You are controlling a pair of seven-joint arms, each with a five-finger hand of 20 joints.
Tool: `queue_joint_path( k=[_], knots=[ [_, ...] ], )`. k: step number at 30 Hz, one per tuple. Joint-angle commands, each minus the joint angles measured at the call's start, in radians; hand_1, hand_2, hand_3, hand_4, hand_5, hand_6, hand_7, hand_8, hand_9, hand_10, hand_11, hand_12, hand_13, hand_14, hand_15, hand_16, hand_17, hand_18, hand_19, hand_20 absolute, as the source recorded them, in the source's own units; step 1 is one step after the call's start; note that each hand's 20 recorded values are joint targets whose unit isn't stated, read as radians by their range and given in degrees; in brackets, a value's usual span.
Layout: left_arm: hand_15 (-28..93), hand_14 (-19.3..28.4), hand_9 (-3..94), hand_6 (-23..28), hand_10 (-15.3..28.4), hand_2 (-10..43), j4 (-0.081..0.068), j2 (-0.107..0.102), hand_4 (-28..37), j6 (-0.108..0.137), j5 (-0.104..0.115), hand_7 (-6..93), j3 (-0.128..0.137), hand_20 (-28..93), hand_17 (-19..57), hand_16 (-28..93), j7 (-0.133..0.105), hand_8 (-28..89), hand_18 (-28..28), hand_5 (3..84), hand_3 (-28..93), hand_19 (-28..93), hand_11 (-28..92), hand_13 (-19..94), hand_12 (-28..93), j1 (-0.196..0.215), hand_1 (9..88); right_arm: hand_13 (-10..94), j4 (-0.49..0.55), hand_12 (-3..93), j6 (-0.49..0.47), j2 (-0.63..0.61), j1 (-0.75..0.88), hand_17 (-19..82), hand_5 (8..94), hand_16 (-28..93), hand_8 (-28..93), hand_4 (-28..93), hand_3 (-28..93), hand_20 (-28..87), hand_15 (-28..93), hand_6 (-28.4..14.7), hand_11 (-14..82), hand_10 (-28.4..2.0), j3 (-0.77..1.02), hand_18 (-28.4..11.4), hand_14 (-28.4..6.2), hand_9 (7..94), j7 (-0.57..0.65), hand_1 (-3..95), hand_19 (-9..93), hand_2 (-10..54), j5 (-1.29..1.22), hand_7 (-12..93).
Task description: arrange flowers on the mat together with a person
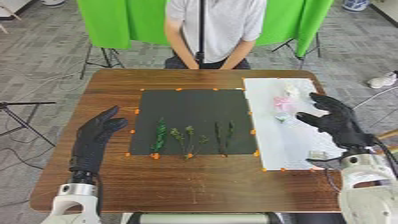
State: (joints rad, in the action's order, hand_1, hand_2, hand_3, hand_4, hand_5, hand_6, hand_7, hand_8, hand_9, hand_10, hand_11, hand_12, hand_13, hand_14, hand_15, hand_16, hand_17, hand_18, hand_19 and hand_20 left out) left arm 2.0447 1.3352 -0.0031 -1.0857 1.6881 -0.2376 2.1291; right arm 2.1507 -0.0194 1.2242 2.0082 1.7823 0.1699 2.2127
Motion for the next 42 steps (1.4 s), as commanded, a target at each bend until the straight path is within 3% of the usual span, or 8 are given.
queue_joint_path(
  k=[1, 8, 16, 21, 36, 42],
  knots=[
    [26, 18.9, 51.3, 2.8, 15.5, -3.3, -0.002, -0.002, -20.0, 0.011, 0.005, 12.3, -0.002, 20, 7.4, 4, 0.005, -5, 13.1, 50.2, 68, 8, 22, 39, 17, 0.012, 22.4, 75, -0.024, 14.3, -0.127, -0.148, -0.132, 43, 43.8, 19, -5, -26, 62, 39, 25, -4.3, 7.2, -17.8, -0.110, -19.0, -12.8, 55.5, 0.112, 24.2, 70, -9.5, 0.173, 5],
    [26, 18.9, 51.3, 2.8, 15.5, -3.3, -0.004, -0.003, -19.9, 0.012, 0.005, 12.3, -0.005, 20, 7.5, 4, 0.004, -5, 13.1, 50.2, 68, 8, 22, 39, 17, 0.005, 22.4, 86, -0.138, 16.8, -0.159, -0.269, -0.279, 53, 50.1, 21, -5, -26, 62, 37, 30, -3.2, 10.3, -15.7, -0.270, -14.4, -7.4, 67.6, 0.160, 30.3, 79, -9.5, 0.261, 8],
    [26, 18.9, 51.3, 2.8, 15.5, -3.2, -0.003, -0.004, -20.0, 0.014, 0.007, 12.3, -0.005, 20, 7.4, 4, 0.004, -5, 13.1, 50.2, 68, 8, 22, 39, 17, 0.008, 22.6, 90, -0.279, 16.8, -0.141, -0.317, -0.420, 57, 54.2, 22, -6, -26, 63, 34, 31, -1.4, 11.7, -14.7, -0.427, -12.5, -5.4, 71.5, 0.219, 33.0, 83, -9.5, 0.333, 11],
    [26, 19.0, 51.3, 2.9, 15.5, -3.2, -0.003, -0.005, -19.9, 0.012, 0.007, 12.3, -0.004, 20, 7.4, 4, 0.004, -5, 13.1, 50.2, 68, 8, 22, 39, 17, 0.007, 22.5, 91, -0.337, 17.1, -0.192, -0.323, -0.470, 57, 55.7, 23, -6, -25, 63, 32, 31, -0.7, 12.5, -14.6, -0.476, -12.4, -5.3, 72.8, 0.235, 33.6, 84, -9.5, 0.350, 12],
    [26, 18.9, 51.3, 2.8, 15.5, -3.2, -0.006, -0.010, -20.1, 0.009, 0.013, 12.2, -0.003, 20, 7.4, 4, 0.013, -5, 13.0, 50.2, 68, 8, 22, 39, 17, 0.002, 22.5, 93, -0.367, 17.4, -0.214, -0.317, -0.449, 59, 58.4, 25, -7, -25, 63, 29, 32, 1.0, 14.1, -13.3, -0.512, -12.1, -4.2, 77.0, 0.246, 35.9, 88, -9.5, 0.346, 14],
    [26, 18.9, 51.2, 2.8, 15.5, -3.1, -0.007, -0.007, -20.1, 0.004, 0.012, 12.3, -0.005, 20, 7.4, 4, 0.017, -5, 13.1, 50.2, 68, 8, 22, 39, 17, 0.000, 22.6, 94, -0.394, 17.2, -0.168, -0.311, -0.444, 60, 59.4, 25, -7, -25, 64, 28, 33, 1.9, 14.6, -12.7, -0.545, -11.4, -3.5, 78.2, 0.242, 38.9, 88, -9.5, 0.359, 15]
  ],
)
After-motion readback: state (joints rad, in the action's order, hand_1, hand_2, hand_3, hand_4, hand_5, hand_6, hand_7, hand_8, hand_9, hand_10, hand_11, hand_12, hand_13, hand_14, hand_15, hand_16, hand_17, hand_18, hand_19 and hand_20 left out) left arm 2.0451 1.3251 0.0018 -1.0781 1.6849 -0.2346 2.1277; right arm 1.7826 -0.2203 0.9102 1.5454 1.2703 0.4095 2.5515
